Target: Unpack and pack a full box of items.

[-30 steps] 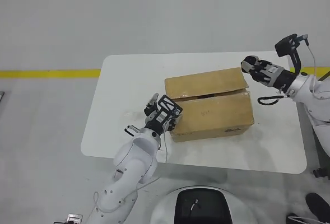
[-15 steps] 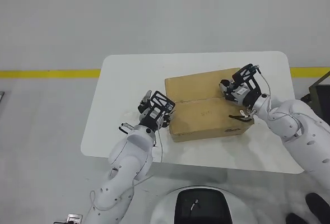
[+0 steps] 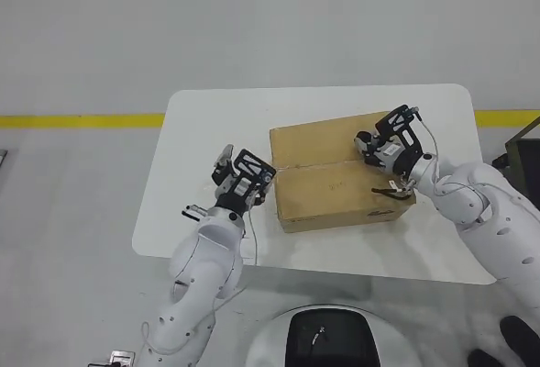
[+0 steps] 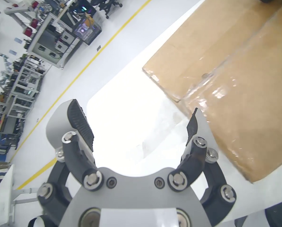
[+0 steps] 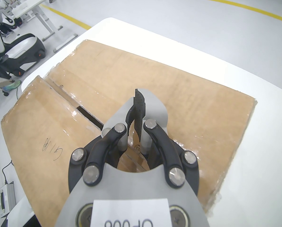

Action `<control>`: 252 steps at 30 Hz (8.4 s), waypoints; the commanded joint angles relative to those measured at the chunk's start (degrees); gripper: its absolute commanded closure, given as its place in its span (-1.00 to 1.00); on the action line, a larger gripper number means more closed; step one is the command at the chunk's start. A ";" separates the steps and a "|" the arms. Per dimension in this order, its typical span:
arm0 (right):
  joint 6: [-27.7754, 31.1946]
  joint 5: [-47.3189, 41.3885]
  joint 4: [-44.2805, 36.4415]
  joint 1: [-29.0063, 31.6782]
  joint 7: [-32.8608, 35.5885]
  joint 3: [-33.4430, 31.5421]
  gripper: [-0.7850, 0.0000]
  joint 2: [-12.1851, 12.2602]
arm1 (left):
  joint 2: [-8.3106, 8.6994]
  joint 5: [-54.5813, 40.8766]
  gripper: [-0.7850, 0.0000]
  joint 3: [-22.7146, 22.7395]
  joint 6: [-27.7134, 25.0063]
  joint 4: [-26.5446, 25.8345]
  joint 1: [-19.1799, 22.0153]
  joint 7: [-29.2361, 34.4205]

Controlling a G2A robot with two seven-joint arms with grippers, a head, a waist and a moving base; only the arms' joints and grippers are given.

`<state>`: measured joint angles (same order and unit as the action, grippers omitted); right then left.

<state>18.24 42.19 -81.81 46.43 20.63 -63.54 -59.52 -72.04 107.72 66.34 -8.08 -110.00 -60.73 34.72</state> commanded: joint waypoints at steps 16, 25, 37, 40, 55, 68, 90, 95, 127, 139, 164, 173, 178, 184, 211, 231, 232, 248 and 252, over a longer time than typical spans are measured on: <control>1.25 1.11 -0.23 0.05 1.01 -0.95 1.00 -0.48 | 0.05 6.71 -1.00 1.73 1.90 9.31 -7.28 -5.20; 2.08 1.36 -0.41 0.09 1.63 -1.34 1.00 -0.71 | -1.07 9.24 -1.00 -1.47 3.20 19.77 -0.98 -9.49; 2.37 1.65 -0.49 0.59 1.94 -2.13 1.00 -0.94 | -2.32 12.14 -0.61 -3.19 5.26 29.39 5.46 -11.79; 2.36 1.63 -0.32 0.61 2.10 -2.43 1.00 -0.98 | -2.50 12.94 0.54 -3.29 5.61 30.06 6.08 -12.43; 2.68 1.81 0.55 0.13 1.90 -2.78 1.00 -1.44 | -3.33 17.58 1.00 -4.10 8.54 28.89 5.42 -12.54; 3.01 2.05 0.07 0.57 2.30 -3.27 1.00 -1.68 | -4.12 19.66 -1.00 -3.36 11.46 24.37 4.82 -11.11; 2.81 1.85 -0.31 0.83 2.78 -4.34 1.00 -2.06 | -5.77 15.54 -1.00 -1.93 13.71 19.75 6.59 -16.30; 2.35 0.71 -0.67 1.00 3.31 -5.02 1.00 -2.10 | -6.26 10.89 -1.00 -1.87 12.43 17.92 6.83 -17.95; 2.30 -3.15 -2.85 2.97 7.97 -7.21 1.00 -2.05 | -9.96 -5.92 -1.00 -8.66 2.08 9.55 13.60 -22.49; -0.13 -6.32 -4.89 5.37 9.66 -12.84 0.50 -1.25 | -10.20 -4.99 -1.00 -8.43 -0.87 7.19 12.86 -20.67; -6.75 -42.98 -1.02 0.28 36.03 -25.02 -1.00 0.55 | -8.69 -1.75 -1.00 1.67 -1.99 -3.09 2.15 -6.82; -13.00 -58.71 1.78 -1.43 38.54 -23.14 -1.00 -0.15 | -8.69 -1.75 -1.00 1.67 -1.99 -3.09 2.15 -6.82; -17.23 -60.97 7.68 -6.21 43.89 -18.50 -1.00 -0.54 | -8.69 -1.75 -1.00 1.67 -1.99 -3.09 2.15 -6.82; -15.44 -54.36 14.09 -10.60 45.43 -13.27 -1.00 -0.77 | -8.69 -1.75 -1.00 1.67 -1.99 -3.09 2.15 -6.82; -9.64 -47.35 27.52 -22.76 47.37 -0.44 -0.04 -3.08 | -8.69 -1.75 -1.00 1.67 -1.99 -3.09 2.15 -6.82; -7.29 -43.68 30.47 -24.86 47.72 3.07 0.02 -3.34 | -8.69 -1.75 -1.00 1.67 -1.99 -3.09 2.15 -6.82; -7.24 -43.78 30.79 -25.11 47.64 3.52 0.03 -3.52 | -8.69 -1.75 -1.00 1.67 -1.99 -3.09 2.15 -6.82; -5.13 -40.91 35.81 -29.39 47.13 8.74 1.00 -5.43 | -8.69 -1.75 -1.00 1.67 -1.99 -3.09 2.15 -6.82; -4.38 -41.76 36.78 -30.06 46.41 9.31 1.00 -5.92 | -8.69 -1.75 -1.00 1.67 -1.99 -3.09 2.15 -6.82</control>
<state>13.54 0.85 -45.24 16.52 67.33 -54.30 -65.32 -80.74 105.97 68.02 -10.07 -113.09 -58.58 27.90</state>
